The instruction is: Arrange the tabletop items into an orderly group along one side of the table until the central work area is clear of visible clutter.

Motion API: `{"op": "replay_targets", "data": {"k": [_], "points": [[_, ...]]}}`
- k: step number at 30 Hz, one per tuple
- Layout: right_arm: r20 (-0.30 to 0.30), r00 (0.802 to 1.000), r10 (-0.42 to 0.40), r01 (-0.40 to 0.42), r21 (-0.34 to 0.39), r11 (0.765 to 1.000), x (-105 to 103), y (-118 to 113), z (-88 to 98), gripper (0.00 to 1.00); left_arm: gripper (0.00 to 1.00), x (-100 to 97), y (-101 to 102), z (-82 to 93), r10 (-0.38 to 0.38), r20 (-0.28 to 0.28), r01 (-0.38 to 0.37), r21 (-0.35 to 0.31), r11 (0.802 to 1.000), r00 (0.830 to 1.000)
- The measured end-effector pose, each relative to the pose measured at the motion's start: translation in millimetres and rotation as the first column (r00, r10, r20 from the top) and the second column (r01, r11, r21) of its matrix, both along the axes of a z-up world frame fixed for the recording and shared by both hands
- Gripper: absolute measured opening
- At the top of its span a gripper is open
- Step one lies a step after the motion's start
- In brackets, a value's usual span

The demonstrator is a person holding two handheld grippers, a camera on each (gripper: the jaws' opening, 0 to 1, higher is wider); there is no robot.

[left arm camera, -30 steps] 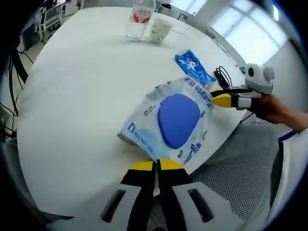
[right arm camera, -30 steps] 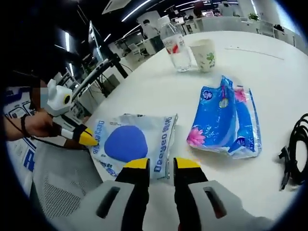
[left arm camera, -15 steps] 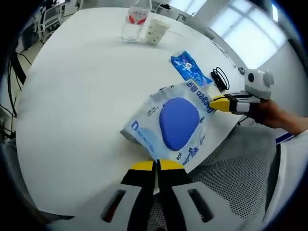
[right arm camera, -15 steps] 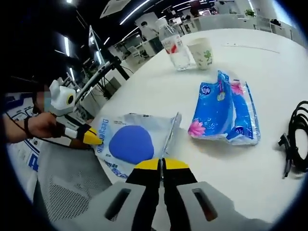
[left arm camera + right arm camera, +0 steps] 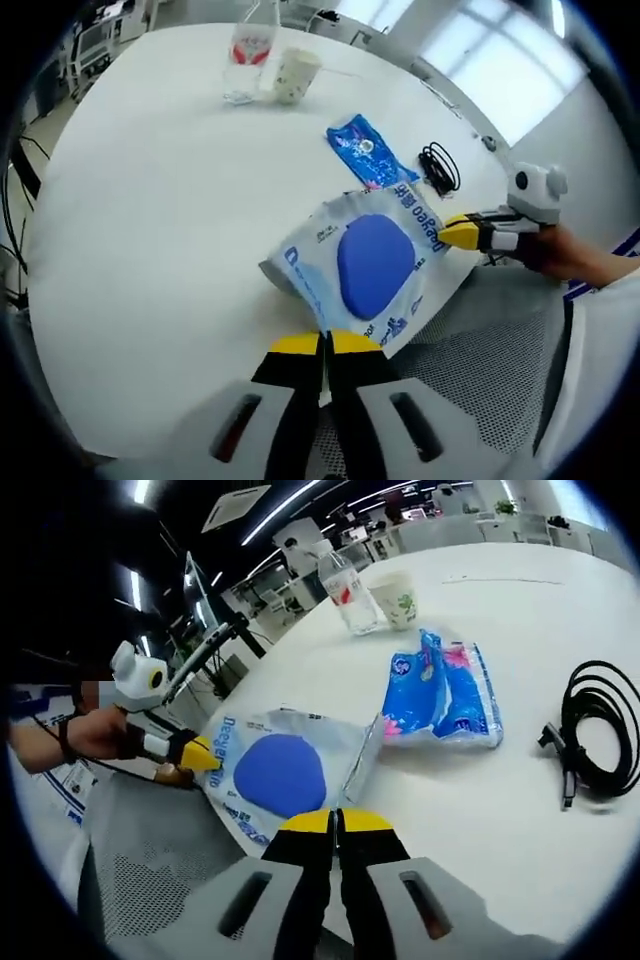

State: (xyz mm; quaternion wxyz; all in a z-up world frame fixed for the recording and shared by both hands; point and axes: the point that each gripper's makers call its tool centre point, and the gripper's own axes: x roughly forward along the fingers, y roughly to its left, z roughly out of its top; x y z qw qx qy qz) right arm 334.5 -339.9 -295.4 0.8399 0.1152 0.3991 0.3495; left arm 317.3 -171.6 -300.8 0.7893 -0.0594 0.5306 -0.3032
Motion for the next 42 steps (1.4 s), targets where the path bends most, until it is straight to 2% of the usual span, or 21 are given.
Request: {"op": "replay_targets", "data": {"k": [6, 9, 12, 17, 25, 35, 42], "points": [[0.038, 0.998, -0.052, 0.052, 0.013, 0.999, 7.0, -18.7, 18.2, 0.0, 0.0, 13.2, -19.2, 15.0, -0.006, 0.024, 0.007, -0.04, 0.999, 1.0], [0.057, 0.996, -0.073, 0.072, 0.016, 0.997, 12.7, -28.8, 27.3, 0.0, 0.0, 19.5, -27.5, 21.1, -0.026, 0.043, 0.028, -0.038, 0.999, 0.999], [0.072, 0.994, -0.087, 0.087, 0.014, 0.996, 18.6, -37.6, 30.3, 0.0, 0.0, 31.5, -39.6, 27.6, -0.044, 0.067, 0.048, -0.051, 0.998, 0.997], [0.074, 0.99, -0.12, 0.119, 0.019, 0.993, 25.9, -53.6, 30.9, 0.0, 0.0, 42.1, -50.7, 28.9, -0.03, 0.061, 0.035, -0.082, 0.996, 0.998], [0.079, 0.984, -0.162, 0.16, 0.025, 0.987, 36.4, -75.1, 31.5, 0.0, 0.0, 64.3, -75.5, 35.0, -0.014, 0.085, 0.022, -0.098, 0.995, 0.996], [0.096, 0.97, -0.226, 0.224, 0.031, 0.974, 72.3, -118.5, 38.6, 0.0, 0.0, 116.6, -118.1, 47.6, 0.034, 0.133, -0.018, -0.121, 0.993, 0.99], [0.117, 0.958, -0.263, 0.262, 0.021, 0.965, 108.0, -149.3, 44.1, 0.0, 0.0, 158.8, -150.4, 49.7, 0.056, 0.157, -0.037, -0.118, 0.992, 0.986]]}}
